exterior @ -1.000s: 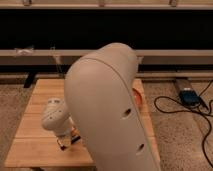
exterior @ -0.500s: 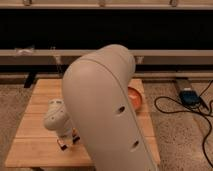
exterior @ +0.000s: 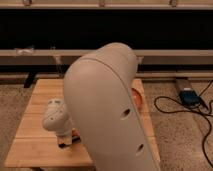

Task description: Place the eraser on the white sponge

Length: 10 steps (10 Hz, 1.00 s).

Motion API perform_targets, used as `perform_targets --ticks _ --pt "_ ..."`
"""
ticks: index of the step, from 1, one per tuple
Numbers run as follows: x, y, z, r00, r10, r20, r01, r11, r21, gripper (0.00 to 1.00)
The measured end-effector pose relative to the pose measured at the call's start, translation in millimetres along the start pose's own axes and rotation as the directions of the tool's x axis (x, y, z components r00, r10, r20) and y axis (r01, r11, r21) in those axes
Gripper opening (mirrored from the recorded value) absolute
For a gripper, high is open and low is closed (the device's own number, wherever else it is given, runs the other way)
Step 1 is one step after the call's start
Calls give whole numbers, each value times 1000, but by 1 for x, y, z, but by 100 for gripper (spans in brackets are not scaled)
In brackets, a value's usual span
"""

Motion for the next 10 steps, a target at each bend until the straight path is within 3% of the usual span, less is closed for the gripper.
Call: perform_targets --ticks 5,10 --pt "10 7 -39 999 34 12 -35 999 40 12" --pt "67 8 -43 985 173 -17 -172 984 42 12"
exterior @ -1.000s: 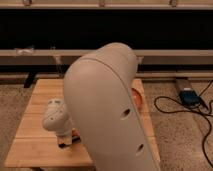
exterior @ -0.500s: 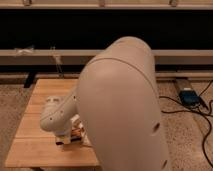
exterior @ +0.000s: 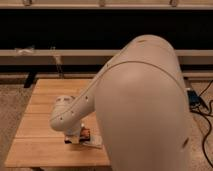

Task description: Place the eraser on the white sponge

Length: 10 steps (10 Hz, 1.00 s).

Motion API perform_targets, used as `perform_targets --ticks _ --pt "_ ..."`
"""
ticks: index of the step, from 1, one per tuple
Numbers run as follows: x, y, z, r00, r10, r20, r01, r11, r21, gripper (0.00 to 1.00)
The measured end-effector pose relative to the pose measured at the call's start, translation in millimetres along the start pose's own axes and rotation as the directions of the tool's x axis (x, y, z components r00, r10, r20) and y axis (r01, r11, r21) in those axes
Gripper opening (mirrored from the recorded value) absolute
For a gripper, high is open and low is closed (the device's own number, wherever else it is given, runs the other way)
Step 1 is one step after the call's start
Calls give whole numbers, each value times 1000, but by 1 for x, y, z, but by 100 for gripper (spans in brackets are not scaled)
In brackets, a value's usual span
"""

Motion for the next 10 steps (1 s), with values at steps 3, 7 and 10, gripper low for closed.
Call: perform_targets --ticks 3,7,10 --pt "30 -10 5 997 78 4 -78 997 -5 12" --pt "49 -5 10 991 132 -5 -132 991 -20 47" --pt "55 0 17 989 149 -16 -149 988 -32 77"
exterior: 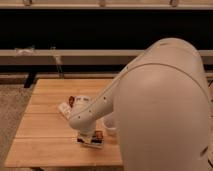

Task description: Place the eraser on the white sponge

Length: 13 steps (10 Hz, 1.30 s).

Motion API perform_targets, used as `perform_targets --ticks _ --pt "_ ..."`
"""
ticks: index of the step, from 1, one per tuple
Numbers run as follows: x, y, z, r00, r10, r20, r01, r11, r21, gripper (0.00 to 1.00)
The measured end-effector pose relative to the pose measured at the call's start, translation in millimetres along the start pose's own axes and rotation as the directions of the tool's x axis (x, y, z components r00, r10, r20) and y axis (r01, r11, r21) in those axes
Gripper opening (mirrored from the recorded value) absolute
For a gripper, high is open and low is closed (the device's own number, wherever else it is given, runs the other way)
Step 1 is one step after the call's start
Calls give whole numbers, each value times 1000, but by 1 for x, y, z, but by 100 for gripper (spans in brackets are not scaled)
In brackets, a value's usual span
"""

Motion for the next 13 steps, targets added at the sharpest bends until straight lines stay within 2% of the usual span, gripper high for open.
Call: perform_targets --ticks 1,5,7,9,10,13 --pt "2 -1 2 1000 6 -3 -6 1000 0 80" --pt "6 -2 4 1000 18 -10 -18 1000 0 80" --pt "6 0 -1 1000 20 2 -20 1000 2 80" --pt "1 -1 -16 999 20 37 -20 1000 20 80" --pt "-5 -3 -30 997 17 71 -19 999 32 80" --pt "-26 -11 -50 987 -2 158 -5 999 39 80"
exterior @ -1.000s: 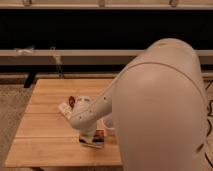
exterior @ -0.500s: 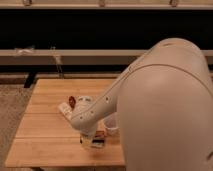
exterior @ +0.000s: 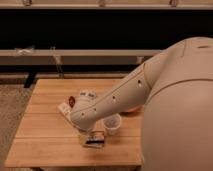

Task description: Place the eraser on the white sponge

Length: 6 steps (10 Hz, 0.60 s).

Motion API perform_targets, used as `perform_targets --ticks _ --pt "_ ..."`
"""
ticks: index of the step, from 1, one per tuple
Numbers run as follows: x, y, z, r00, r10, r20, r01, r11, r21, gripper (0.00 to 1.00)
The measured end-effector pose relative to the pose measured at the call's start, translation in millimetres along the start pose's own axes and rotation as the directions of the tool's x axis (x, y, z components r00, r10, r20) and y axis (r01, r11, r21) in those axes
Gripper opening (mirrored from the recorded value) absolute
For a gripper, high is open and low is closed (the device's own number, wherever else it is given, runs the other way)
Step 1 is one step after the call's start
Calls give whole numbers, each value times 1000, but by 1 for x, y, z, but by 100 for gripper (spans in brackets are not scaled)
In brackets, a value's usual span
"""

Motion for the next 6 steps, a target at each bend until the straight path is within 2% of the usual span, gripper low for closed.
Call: perform_targets --ticks 3,6 --pt "-39 -9 -16 995 -39 92 38 999 7 80" --pt "-42 -9 -17 994 -41 100 40 999 6 80"
